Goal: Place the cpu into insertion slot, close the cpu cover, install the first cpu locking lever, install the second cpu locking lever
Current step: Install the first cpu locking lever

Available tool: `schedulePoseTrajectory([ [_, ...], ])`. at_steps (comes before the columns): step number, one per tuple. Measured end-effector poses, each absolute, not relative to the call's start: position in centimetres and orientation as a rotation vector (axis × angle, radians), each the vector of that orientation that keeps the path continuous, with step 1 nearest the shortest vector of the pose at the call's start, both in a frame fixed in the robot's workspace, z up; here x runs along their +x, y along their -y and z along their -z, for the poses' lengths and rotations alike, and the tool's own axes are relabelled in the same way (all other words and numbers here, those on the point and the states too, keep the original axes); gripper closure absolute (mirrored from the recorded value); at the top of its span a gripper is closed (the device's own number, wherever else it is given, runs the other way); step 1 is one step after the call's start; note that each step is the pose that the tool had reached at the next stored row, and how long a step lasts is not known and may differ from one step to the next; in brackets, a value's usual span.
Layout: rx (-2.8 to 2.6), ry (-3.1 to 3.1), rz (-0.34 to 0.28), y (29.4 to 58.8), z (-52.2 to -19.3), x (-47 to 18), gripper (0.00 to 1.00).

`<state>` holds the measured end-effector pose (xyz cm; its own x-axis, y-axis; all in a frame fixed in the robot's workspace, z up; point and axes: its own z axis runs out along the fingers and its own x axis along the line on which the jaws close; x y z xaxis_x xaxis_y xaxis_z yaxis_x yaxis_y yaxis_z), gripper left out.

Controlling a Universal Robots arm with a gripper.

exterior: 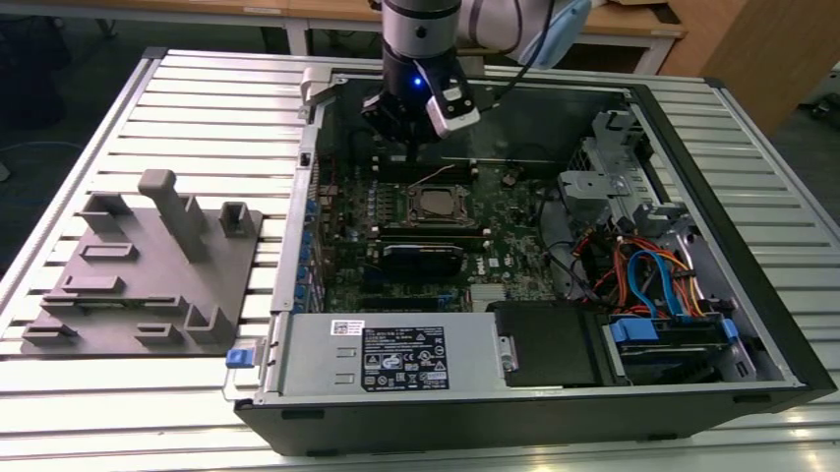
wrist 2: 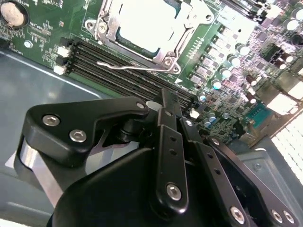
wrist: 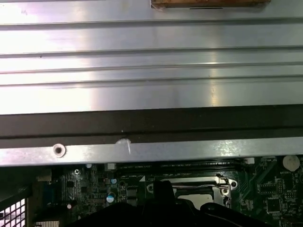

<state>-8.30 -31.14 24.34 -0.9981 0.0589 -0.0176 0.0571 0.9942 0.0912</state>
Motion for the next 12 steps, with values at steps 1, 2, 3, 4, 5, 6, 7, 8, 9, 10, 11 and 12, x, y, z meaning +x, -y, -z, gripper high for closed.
schedulePoseTrajectory([
  [1,0.093,-3.117,-0.142,31.14,-24.24,-8.23,0.9],
  [2,0.093,-3.117,-0.142,31.14,-24.14,-8.13,0.9],
  [3,0.093,-3.117,-0.142,31.15,-24.02,-8.04,0.9],
  [4,0.093,-3.117,-0.142,31.15,-23.9,-7.94,0.9],
  [5,0.093,-3.117,-0.142,31.14,-23.77,-7.84,0.9],
  [6,0.093,-3.117,-0.142,31.15,-23.67,-7.74,0.9],
  [7,0.093,-3.117,-0.142,31.14,-23.58,-7.64,0.9],
  [8,0.093,-3.117,-0.142,31.14,-23.53,-7.57,0.9],
  [9,0.093,-3.117,-0.141,31.14,-23.51,-7.54,0.9],
  [10,0.093,-3.117,-0.141,31.15,-23.5,-7.52,0.9],
  [11,0.093,-3.117,-0.142,31.15,-23.49,-7.5,0.9],
  [12,0.094,-3.117,-0.142,31.15,-23.49,-7.48,0.9],
])
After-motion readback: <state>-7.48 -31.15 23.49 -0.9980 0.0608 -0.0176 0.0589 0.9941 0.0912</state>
